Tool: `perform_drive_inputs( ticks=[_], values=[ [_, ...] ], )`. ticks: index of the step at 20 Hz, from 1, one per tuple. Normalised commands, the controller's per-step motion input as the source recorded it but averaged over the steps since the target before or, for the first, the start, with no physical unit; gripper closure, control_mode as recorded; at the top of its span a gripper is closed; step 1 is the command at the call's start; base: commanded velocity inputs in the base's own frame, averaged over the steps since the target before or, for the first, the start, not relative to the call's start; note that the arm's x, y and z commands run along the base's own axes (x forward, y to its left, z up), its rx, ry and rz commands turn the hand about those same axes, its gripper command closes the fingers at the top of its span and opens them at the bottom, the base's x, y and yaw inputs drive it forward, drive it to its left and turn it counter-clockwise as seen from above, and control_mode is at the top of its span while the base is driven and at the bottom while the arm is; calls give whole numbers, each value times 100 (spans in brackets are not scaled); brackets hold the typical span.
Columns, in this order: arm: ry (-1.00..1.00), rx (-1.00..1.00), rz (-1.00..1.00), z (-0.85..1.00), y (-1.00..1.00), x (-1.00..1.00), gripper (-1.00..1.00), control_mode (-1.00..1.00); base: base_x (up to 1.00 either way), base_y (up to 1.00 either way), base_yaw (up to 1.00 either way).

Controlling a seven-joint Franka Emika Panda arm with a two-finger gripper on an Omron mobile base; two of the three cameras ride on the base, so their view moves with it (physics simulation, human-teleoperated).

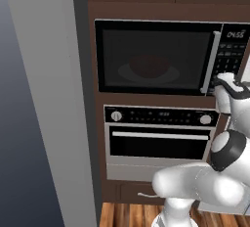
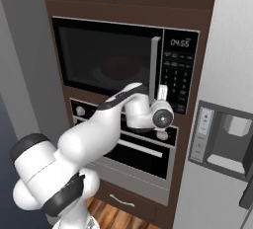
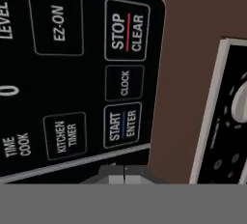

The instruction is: Place the bowl containing the bell pepper and onion in the microwave. Close the microwave door and press the start button to microwave the meal.

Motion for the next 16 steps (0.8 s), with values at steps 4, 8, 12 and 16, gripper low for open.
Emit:
perform_drive_inputs(
  ticks=[4,8,12,16],
  values=[
    [0,0,0,-23,-21,43,100,-100,0,0,0],
    [-1,0,-2,-17,-35,44,100,-100,0,0,0],
    [-4,0,-3,-28,-29,48,100,-100,0,0,0],
    [-8,0,-11,-34,-13,48,100,-100,0,0,0]
  ],
)
